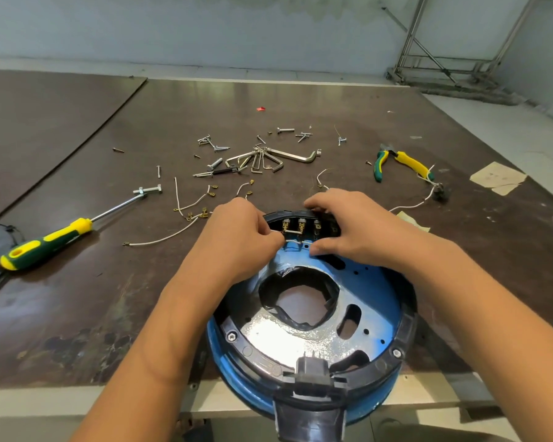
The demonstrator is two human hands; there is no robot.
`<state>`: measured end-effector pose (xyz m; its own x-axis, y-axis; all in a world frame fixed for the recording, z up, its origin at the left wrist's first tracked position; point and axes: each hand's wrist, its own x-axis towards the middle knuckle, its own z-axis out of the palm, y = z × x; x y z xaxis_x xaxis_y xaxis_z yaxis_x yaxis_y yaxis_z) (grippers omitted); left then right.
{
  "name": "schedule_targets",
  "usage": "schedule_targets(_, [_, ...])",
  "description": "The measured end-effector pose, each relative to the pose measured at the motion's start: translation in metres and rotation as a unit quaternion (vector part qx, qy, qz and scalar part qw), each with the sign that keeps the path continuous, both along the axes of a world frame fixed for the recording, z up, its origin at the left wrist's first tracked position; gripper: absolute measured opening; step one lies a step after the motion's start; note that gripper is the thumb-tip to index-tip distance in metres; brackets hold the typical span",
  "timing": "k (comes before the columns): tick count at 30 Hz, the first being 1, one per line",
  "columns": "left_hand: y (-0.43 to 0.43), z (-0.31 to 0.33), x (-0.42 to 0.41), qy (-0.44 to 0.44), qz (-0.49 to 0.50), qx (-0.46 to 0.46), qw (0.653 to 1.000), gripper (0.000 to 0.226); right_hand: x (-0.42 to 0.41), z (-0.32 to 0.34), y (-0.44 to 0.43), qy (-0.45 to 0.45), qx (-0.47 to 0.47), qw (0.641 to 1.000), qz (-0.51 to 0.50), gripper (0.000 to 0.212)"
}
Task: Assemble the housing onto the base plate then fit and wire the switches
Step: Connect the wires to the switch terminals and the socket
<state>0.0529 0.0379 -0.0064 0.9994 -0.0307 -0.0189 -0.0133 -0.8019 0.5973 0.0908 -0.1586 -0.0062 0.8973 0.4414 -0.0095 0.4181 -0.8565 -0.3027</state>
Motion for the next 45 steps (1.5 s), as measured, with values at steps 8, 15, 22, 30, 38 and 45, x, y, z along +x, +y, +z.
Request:
schedule_targets(8, [0.009,0.001,-0.001,0.007,-0.072,0.058,0.996,0.033,-0.002,-0.010,-0.009,-0.025,0.006,1.000,0.002,0.044])
schedule_targets(15, [0.011,-0.004,0.001,0.025,-0.058,0.039,0.997,0.034,-0.003,-0.006,-0.017,0.029,0.044,0.999,0.004,0.064])
schedule_targets(22, [0.010,-0.007,0.000,0.019,-0.067,0.047,0.996,0.034,-0.001,-0.007,-0.015,0.029,0.066,0.997,0.003,0.057])
schedule_targets(30, [0.006,-0.006,-0.002,0.023,-0.071,0.049,0.996,0.036,0.000,-0.010,-0.013,-0.008,0.050,0.999,-0.002,0.057])
schedule_targets(38, [0.012,0.003,-0.006,0.051,-0.075,0.000,0.996,0.034,0.002,-0.012,-0.019,0.007,0.077,0.997,-0.002,0.063])
schedule_targets(45, [0.071,-0.003,0.011,-0.082,0.081,0.002,0.993,0.026,0.002,-0.016,-0.025,0.012,0.122,0.992,-0.034,0.068])
